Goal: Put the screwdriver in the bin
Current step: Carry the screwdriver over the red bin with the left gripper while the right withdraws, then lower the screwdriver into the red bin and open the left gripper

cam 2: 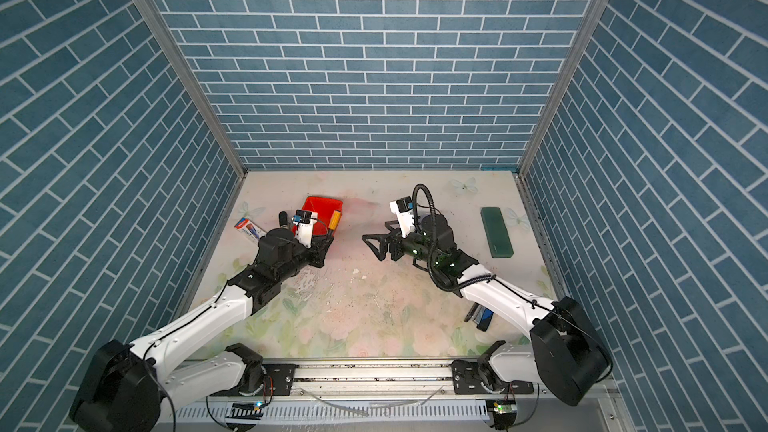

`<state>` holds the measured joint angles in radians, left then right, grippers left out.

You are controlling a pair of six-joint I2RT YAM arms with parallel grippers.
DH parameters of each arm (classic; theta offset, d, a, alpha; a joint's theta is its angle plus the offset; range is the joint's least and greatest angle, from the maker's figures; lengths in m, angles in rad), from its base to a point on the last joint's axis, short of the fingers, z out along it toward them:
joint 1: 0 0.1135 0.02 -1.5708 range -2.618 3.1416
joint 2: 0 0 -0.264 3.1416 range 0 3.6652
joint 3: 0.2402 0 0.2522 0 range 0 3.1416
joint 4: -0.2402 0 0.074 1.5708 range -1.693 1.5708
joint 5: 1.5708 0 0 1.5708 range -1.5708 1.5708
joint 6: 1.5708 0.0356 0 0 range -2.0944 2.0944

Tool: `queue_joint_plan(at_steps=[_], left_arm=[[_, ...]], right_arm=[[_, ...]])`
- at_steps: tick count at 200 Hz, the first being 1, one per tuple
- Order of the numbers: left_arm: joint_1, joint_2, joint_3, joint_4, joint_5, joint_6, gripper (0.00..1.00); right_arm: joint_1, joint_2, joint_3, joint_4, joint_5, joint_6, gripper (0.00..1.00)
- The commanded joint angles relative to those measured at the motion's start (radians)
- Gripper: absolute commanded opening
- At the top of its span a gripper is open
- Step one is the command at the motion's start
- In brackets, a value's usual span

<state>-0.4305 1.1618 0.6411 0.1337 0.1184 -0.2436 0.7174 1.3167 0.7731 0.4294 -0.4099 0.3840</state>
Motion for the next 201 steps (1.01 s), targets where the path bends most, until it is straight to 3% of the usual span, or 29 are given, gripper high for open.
queue_joint_plan(at_steps=[1,36,98,152,201], left_arm=[[0.042,0.081,0.106,-0.105,-0.065,0.07,0.0],[0.124,0.269,0.255,-0.157,-0.092,0.096,0.0],[0.191,0.556,0.474,-0.223,-0.138,0.178,0.0],[0.199,0.708,0.616,-0.328,-0.128,0.154,0.0],[0.203,0.771,0.656,-0.36,-0.118,0.106,0.0]], right_arm=[[0.028,0.035,0.072,-0.007,0.043,-0.144,0.99],[0.073,0.106,0.137,-0.016,0.073,-0.27,0.99],[0.114,0.136,0.165,-0.025,0.082,-0.309,0.99],[0.127,0.152,0.19,-0.077,0.098,-0.346,0.99],[0.133,0.164,0.201,-0.095,0.134,-0.369,0.99]])
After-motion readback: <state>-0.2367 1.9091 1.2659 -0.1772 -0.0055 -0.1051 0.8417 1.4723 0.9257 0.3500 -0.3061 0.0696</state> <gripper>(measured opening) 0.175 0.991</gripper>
